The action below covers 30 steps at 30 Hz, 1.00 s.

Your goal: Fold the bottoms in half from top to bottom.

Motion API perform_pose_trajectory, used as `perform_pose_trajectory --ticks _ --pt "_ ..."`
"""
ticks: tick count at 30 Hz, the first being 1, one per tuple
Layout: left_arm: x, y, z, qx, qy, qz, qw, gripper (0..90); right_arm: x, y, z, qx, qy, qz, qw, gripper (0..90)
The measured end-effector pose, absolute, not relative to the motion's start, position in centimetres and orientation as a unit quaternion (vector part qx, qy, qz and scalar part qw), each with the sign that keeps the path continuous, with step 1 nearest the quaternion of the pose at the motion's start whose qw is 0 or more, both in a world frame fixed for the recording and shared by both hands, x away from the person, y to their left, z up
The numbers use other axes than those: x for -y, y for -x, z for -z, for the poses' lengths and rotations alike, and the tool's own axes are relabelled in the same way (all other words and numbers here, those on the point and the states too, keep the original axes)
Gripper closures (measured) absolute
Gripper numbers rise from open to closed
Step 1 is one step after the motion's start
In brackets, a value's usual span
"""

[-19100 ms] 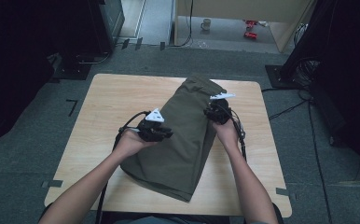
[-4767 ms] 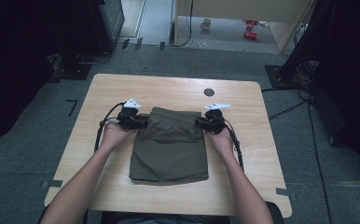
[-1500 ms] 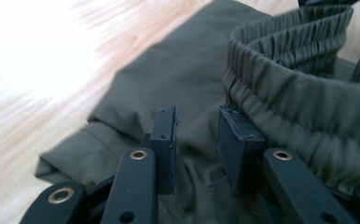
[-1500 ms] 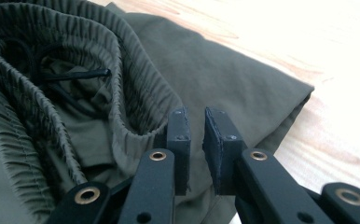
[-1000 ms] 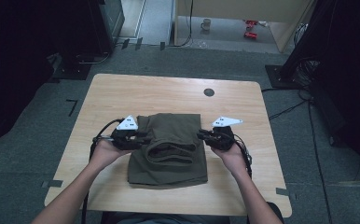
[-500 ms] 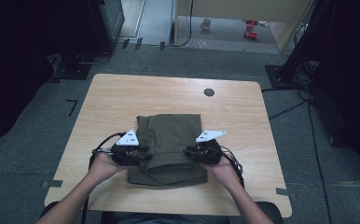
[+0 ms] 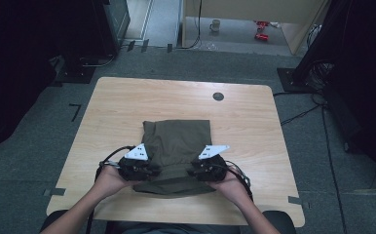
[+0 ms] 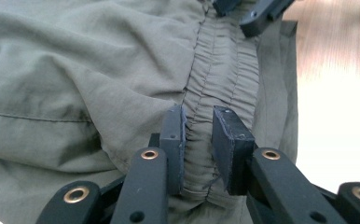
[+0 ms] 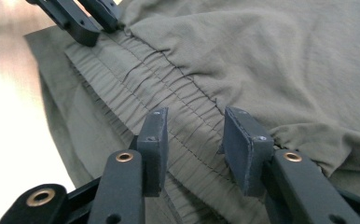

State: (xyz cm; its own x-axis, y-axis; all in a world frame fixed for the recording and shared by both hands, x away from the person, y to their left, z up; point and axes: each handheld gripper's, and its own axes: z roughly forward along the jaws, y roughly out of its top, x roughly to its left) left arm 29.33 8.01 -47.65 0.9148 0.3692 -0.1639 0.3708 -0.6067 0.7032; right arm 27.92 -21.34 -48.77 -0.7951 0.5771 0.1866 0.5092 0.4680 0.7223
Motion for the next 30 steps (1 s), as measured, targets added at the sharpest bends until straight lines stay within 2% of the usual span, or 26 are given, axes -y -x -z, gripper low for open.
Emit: perform_pose_trajectory --ticks 4,13,18,30 --pt "-9.0 -30.5 46.4 -0.235 -0.876 0.0 0.422 68.4 21.9 -28.1 48.3 -0.844 -0.325 -0.426 0.033 62.1" --pt "-11.2 -35.3 45.4 -0.283 -0.855 -0.071 0.429 67.4 22.7 -30.5 47.6 -0.821 -0.352 -0.442 0.083 61.9" --pt "-11.2 -38.3 45.8 -0.295 -0.854 -0.087 0.419 67.7 23.1 -32.1 48.1 -0.809 -0.367 -0.447 0.101 62.0" --pt "-10.0 -43.4 47.8 -0.326 -0.843 -0.085 0.418 64.6 23.6 -36.3 48.7 -0.797 -0.406 -0.43 0.122 60.6"
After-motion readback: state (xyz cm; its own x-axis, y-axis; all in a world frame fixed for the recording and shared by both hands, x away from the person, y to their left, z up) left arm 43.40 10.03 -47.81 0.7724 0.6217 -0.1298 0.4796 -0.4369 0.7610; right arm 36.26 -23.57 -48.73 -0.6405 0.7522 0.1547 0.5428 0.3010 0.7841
